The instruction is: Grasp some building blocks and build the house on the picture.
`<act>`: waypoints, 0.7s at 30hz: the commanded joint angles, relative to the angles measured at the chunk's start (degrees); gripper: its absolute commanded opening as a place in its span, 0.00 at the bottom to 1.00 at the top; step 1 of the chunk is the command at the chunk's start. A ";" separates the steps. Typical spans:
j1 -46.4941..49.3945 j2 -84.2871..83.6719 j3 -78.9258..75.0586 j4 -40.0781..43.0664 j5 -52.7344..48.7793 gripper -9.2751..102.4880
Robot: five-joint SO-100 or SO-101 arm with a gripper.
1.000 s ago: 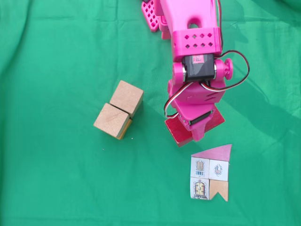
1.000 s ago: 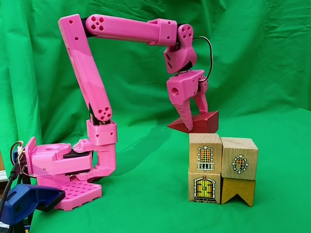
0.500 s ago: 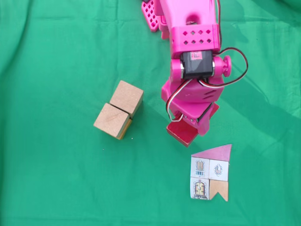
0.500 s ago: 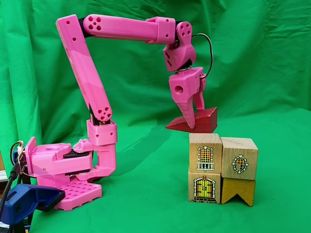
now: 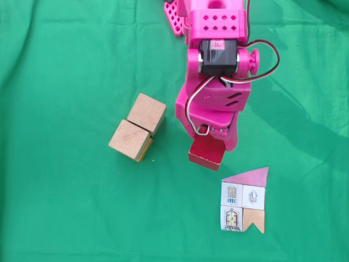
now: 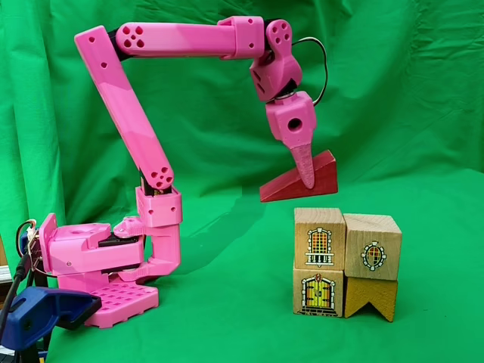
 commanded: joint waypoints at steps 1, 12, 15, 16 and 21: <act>3.08 2.72 -2.99 0.00 -0.53 0.26; 8.09 2.64 -7.91 0.09 -0.62 0.26; 8.17 2.64 -9.23 0.09 -0.62 0.26; 8.17 2.64 -9.84 0.18 -0.62 0.26; 8.17 2.64 -11.69 0.18 -1.76 0.26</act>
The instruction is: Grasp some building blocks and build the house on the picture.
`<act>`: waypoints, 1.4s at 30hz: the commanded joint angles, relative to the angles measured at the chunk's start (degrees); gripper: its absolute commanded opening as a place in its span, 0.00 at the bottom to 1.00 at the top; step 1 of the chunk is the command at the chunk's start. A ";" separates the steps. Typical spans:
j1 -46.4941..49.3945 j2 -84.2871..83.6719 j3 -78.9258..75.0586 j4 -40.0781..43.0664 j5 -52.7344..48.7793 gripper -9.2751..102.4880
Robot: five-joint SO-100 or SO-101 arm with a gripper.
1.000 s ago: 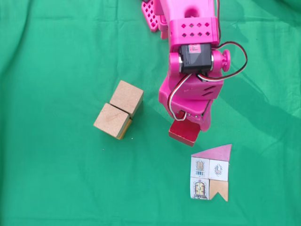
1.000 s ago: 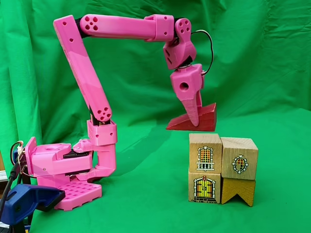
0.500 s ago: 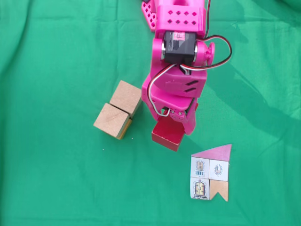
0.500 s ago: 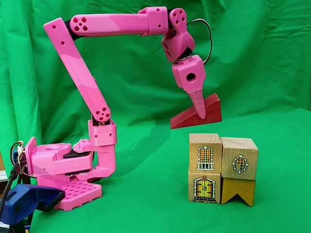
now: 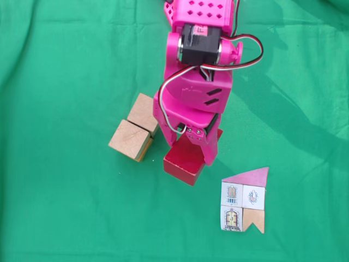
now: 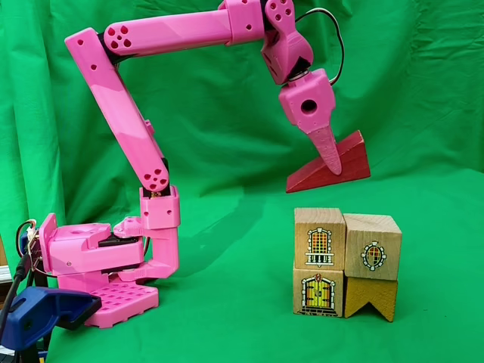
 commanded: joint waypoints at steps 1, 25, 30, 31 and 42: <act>0.62 2.55 -3.43 0.18 -2.11 0.26; 11.87 6.06 -2.11 0.44 -11.25 0.26; 12.04 7.29 -3.08 6.06 -11.34 0.26; 12.22 7.38 -3.34 7.56 -11.34 0.26; 16.52 7.38 -3.52 10.46 -11.34 0.26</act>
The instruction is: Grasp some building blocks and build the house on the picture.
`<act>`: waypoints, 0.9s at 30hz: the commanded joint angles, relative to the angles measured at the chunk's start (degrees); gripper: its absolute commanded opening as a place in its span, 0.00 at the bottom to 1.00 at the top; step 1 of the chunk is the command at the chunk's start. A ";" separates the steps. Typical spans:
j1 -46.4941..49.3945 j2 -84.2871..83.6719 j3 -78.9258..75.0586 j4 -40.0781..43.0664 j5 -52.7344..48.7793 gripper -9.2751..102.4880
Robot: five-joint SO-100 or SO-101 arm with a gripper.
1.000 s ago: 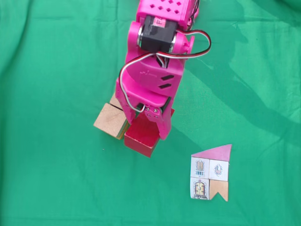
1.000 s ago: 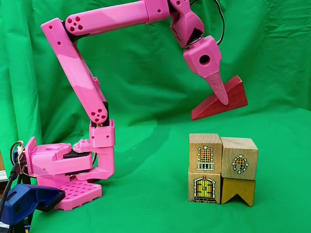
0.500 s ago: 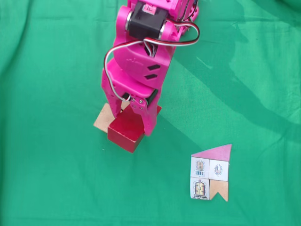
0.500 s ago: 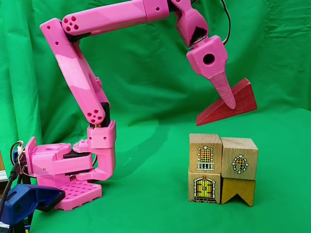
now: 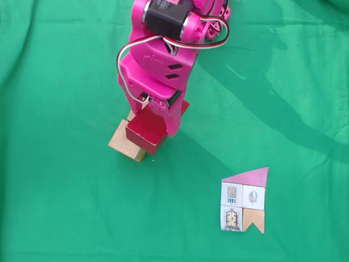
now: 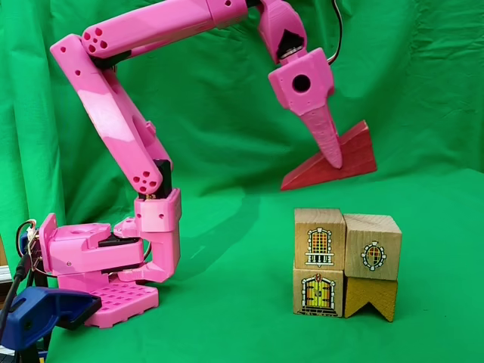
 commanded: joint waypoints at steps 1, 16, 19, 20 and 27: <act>0.88 2.02 -3.08 0.00 -0.53 0.26; 4.48 -1.49 -5.98 -0.09 -0.53 0.26; 4.48 -3.16 -6.06 -0.26 -0.79 0.26; 4.48 -3.52 -6.06 -0.26 -1.41 0.26; 4.57 -5.62 -6.06 -0.35 -7.12 0.26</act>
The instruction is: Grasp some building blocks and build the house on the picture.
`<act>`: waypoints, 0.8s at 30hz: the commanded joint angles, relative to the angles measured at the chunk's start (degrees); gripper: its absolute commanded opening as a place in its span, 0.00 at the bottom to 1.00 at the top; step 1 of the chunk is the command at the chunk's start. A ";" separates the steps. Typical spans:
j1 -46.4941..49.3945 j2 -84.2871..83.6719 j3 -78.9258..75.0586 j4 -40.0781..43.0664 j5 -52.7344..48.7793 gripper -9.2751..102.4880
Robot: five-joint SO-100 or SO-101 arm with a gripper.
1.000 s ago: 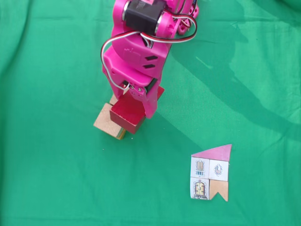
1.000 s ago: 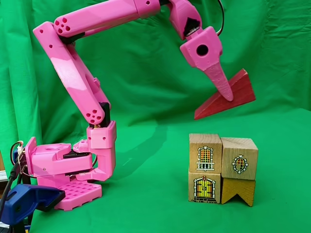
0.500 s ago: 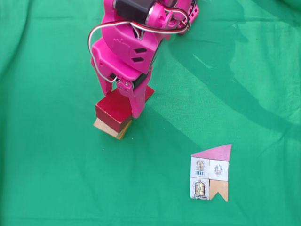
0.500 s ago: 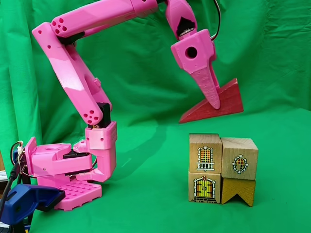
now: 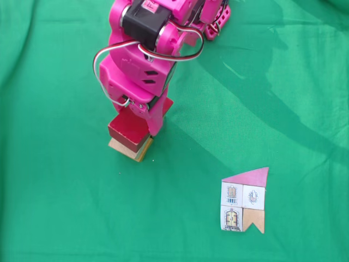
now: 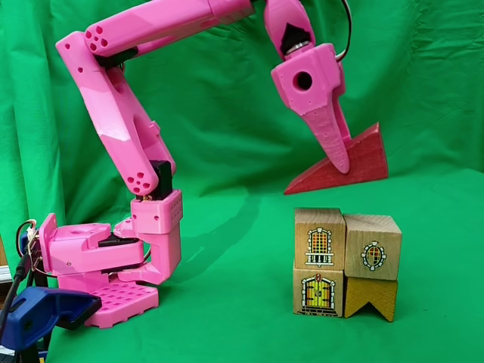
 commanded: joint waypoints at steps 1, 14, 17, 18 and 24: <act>-0.18 -0.18 -2.99 -0.35 -1.41 0.26; -0.18 -5.27 -8.35 0.00 -1.41 0.26; -0.09 -6.77 -9.93 -0.26 -1.41 0.26; -0.09 -6.94 -10.11 0.00 -1.41 0.26; -0.09 -7.12 -9.84 0.26 -1.49 0.26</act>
